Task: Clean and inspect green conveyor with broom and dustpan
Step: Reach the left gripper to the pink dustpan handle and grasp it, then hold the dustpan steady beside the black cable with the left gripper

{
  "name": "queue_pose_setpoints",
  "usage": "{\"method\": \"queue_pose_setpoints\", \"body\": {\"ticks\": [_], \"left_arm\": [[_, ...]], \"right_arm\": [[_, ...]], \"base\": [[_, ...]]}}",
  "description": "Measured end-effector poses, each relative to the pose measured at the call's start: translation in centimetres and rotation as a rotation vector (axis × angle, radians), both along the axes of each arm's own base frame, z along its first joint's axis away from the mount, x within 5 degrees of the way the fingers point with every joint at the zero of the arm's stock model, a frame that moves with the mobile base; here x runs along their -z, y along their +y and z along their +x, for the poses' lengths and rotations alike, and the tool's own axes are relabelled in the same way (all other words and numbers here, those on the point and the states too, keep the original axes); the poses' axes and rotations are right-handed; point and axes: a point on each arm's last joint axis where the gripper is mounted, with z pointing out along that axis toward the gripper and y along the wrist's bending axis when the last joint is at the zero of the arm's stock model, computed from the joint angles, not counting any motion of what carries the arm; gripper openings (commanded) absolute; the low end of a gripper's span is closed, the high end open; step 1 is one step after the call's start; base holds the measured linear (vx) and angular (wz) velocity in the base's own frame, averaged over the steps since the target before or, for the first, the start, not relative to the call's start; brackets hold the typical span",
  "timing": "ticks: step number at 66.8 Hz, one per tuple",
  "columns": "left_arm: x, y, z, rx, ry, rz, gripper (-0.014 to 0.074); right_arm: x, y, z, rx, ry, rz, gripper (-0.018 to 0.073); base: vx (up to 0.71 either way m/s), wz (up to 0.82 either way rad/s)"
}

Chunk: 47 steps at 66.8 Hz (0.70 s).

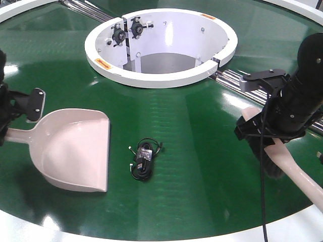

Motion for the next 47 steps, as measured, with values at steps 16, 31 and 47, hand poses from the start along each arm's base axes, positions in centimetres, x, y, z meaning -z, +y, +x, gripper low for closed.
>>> {"method": "queue_pose_setpoints", "body": {"ticks": [16, 31, 47], "left_arm": [[0.1, -2.7, -0.2, 0.048, 0.001, -0.025, -0.0008], [0.3, -4.3, -0.2, 0.090, 0.006, -0.025, -0.0008], [1.0, -5.4, -0.1, 0.101, 0.024, -0.035, -0.0008]], "right_arm": [[0.0, 0.0, 0.0, 0.000, 0.000, 0.000, -0.0003], [0.0, 0.0, 0.0, 0.000, 0.000, 0.000, -0.0003], [0.0, 0.0, 0.0, 0.000, 0.000, 0.000, -0.0003]], "base": [[0.00, 0.00], [0.00, 0.00], [0.00, 0.00]]}}
